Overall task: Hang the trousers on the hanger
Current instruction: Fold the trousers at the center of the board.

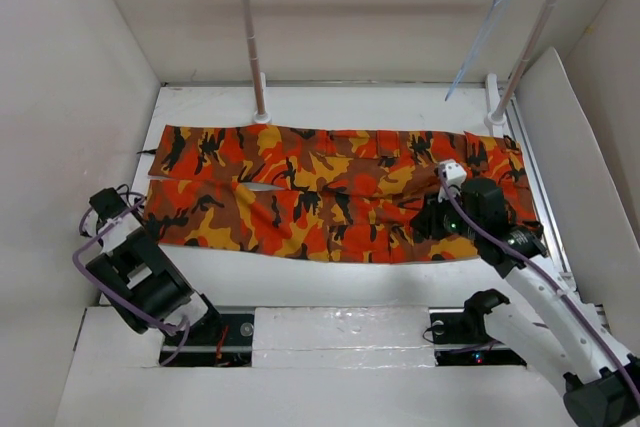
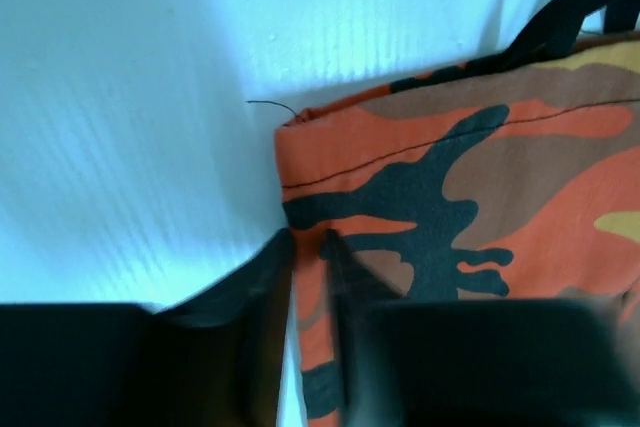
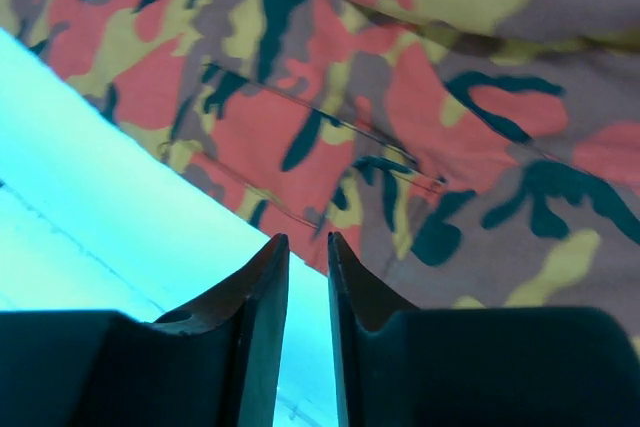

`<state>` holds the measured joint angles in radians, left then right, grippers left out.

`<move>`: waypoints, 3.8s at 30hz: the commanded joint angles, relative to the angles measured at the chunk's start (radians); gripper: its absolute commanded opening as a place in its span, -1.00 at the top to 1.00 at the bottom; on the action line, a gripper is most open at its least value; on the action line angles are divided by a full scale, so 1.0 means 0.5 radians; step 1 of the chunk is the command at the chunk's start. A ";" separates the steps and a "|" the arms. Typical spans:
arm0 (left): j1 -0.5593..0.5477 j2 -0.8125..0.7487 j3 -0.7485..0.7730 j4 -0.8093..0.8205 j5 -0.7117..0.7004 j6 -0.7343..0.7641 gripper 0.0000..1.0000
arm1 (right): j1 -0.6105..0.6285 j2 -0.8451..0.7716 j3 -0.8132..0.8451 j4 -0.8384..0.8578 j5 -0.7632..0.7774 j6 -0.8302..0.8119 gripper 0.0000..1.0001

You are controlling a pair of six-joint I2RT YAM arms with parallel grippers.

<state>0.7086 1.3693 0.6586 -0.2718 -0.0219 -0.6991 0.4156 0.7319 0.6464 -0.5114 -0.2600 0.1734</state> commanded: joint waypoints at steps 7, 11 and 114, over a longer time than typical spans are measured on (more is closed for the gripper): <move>-0.079 -0.149 0.060 0.010 0.194 0.088 1.00 | -0.737 0.058 0.091 -0.398 0.508 0.264 -0.08; -0.162 -0.431 0.079 -0.033 0.258 -0.068 1.00 | -0.996 0.153 0.008 -0.398 0.636 0.460 -0.06; -1.043 1.020 1.518 0.289 0.329 0.177 0.29 | -1.703 1.662 1.157 0.534 0.336 0.006 -0.36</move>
<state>0.1772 1.9232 1.3815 -0.1726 0.1471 -0.6041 -0.4610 1.5452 1.0603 -0.3557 -0.0765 0.2119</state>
